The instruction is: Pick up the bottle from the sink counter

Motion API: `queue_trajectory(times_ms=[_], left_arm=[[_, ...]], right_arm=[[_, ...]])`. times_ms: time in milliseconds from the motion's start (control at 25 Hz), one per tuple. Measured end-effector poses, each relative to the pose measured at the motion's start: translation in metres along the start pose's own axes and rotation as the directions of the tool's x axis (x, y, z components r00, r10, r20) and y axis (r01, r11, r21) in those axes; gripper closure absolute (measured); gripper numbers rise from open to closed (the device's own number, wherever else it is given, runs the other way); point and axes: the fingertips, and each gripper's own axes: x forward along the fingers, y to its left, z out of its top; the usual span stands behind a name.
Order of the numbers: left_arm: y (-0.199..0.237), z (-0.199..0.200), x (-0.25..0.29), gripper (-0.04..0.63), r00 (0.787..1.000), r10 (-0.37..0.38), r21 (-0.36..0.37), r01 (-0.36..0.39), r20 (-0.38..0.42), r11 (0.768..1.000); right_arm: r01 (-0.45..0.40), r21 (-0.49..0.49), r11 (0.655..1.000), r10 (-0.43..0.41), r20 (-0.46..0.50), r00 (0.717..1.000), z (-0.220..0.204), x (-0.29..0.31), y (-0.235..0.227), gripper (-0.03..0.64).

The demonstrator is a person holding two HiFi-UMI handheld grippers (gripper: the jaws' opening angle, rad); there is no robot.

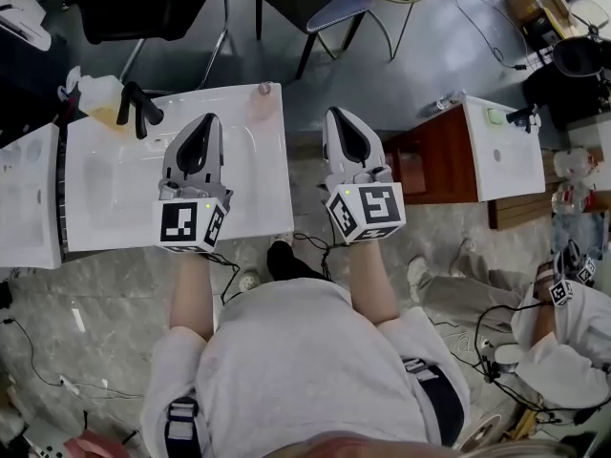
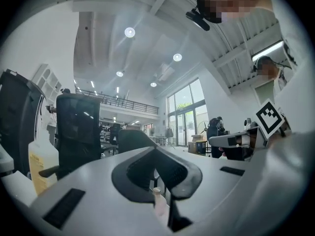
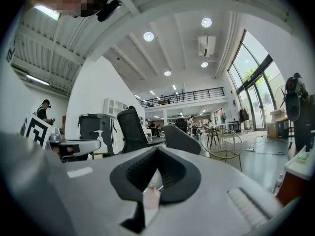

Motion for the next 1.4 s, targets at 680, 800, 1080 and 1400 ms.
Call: queue_trajectory(times_ms=[680, 800, 1080, 1400], left_arm=[[-0.017, -0.146, 0.092, 0.424, 0.968, -0.056, 0.041, 0.068, -0.243, 0.997], [-0.015, -0.167, 0.105, 0.413, 0.961, -0.046, 0.047, 0.061, -0.273, 0.997], [-0.008, -0.202, 0.13, 0.4, 0.951, -0.017, 0.055, 0.036, -0.307, 0.998], [-0.007, -0.217, 0.145, 0.4, 0.957, -0.007, 0.069, 0.028, -0.289, 0.997]], right_arm=[[-0.004, 0.061, 0.998, 0.01, -0.101, 0.995, -0.058, 0.029, -0.043, 0.606], [0.005, 0.059, 0.998, 0.002, -0.112, 0.994, -0.063, 0.03, -0.052, 0.606], [0.025, 0.049, 0.998, -0.018, -0.138, 0.99, -0.075, 0.031, -0.072, 0.606], [0.047, 0.039, 0.998, -0.04, -0.163, 0.986, -0.089, 0.03, -0.085, 0.606]])
